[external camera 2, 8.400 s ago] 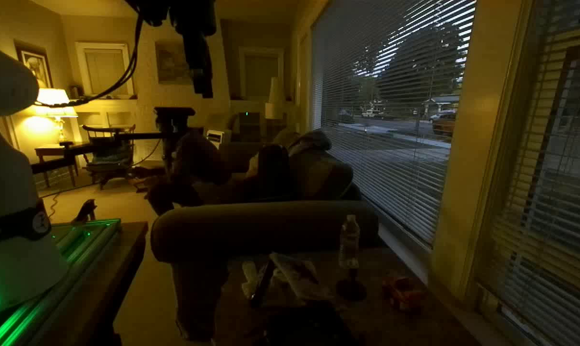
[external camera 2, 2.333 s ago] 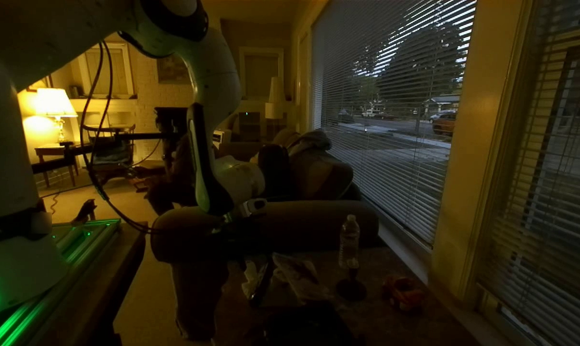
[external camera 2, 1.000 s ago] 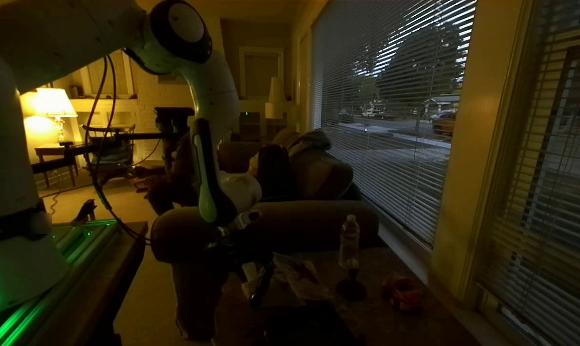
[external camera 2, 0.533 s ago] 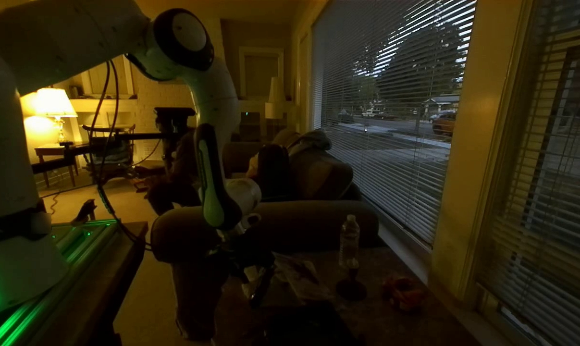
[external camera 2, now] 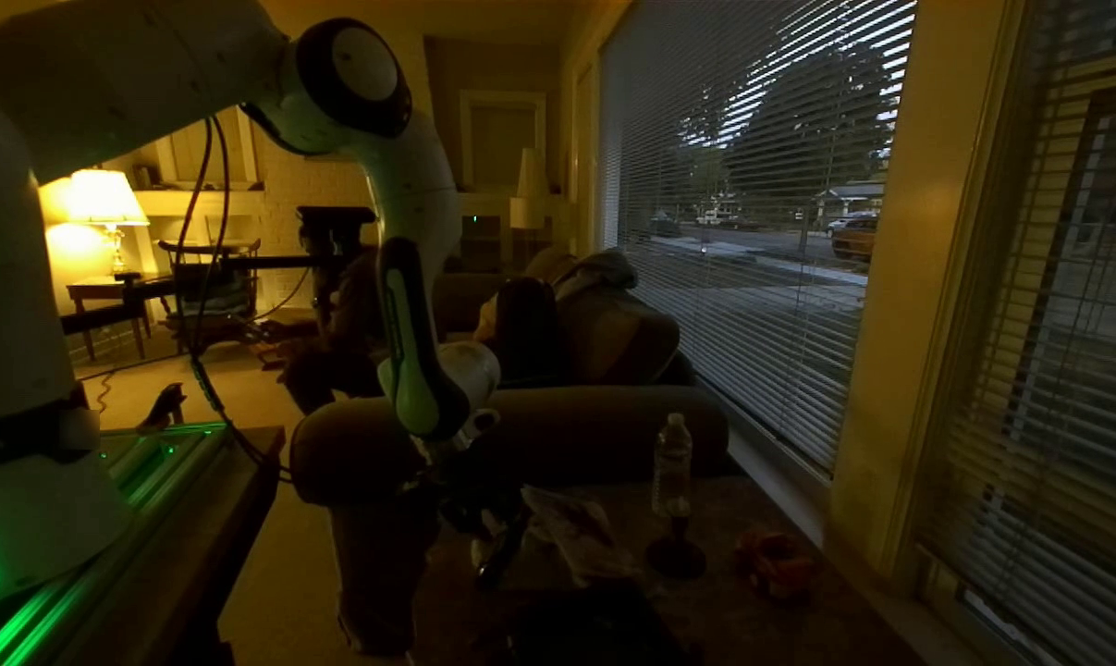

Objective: Remove the black remote from the table and put it on the armrest of the couch

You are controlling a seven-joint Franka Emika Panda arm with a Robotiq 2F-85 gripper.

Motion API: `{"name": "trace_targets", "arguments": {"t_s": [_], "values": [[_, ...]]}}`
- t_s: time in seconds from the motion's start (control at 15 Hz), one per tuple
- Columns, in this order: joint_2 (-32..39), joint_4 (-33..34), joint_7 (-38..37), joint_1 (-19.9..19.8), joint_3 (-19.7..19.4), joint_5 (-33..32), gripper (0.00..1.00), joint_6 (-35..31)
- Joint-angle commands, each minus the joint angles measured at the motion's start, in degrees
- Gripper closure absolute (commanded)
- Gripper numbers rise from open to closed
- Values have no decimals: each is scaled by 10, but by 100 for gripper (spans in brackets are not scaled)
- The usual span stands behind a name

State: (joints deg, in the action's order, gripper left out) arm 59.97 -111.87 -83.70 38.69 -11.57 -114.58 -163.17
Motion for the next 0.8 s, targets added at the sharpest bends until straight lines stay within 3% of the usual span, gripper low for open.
{"name": "trace_targets", "arguments": {"t_s": [0.0,0.73], "values": [[4,8,-31,-2,9,-36,70,14],[-42,-32,-8,0,7,-9,70,-40]]}}
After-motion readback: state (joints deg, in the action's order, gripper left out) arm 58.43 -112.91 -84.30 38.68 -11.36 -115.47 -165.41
